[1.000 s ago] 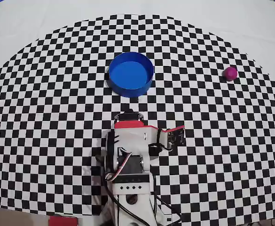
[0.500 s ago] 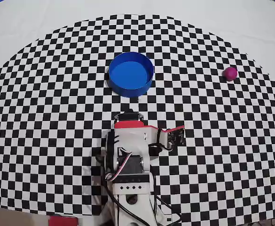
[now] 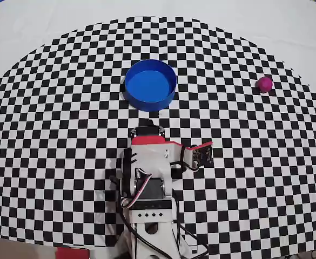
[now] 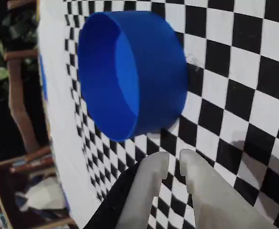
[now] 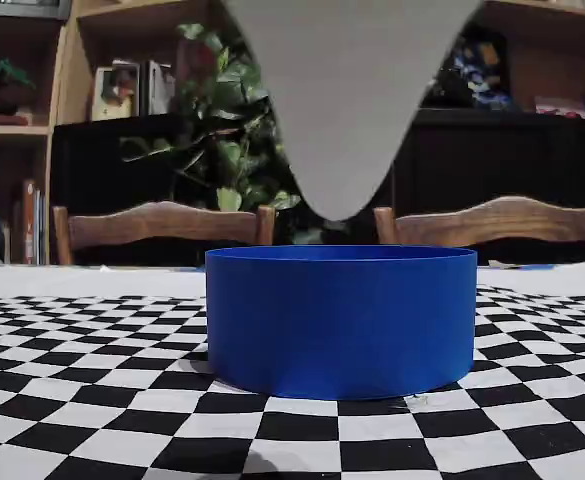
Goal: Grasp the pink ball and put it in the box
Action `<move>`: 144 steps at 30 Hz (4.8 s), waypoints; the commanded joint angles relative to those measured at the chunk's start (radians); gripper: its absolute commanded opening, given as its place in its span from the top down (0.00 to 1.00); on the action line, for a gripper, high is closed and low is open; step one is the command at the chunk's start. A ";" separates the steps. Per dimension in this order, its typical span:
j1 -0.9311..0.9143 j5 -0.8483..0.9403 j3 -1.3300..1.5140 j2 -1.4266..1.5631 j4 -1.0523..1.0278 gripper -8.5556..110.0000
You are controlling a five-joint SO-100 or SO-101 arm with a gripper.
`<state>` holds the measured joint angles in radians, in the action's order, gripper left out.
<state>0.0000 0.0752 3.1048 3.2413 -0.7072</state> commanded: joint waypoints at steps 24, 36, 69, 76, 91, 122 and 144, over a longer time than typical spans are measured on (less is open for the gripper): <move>-0.026 0.009 0.008 -0.032 0.595 0.93; -0.017 0.437 0.008 -0.040 0.508 0.93; -0.025 1.503 0.008 -0.035 0.495 0.92; -0.025 1.505 0.008 -0.038 0.495 0.75; -0.031 1.506 0.008 -0.058 0.497 0.65; -0.238 1.508 0.008 -0.115 0.557 0.65; -0.399 1.508 0.008 -0.118 0.584 0.65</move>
<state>-0.3866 1.5769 3.1048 3.1324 -0.1427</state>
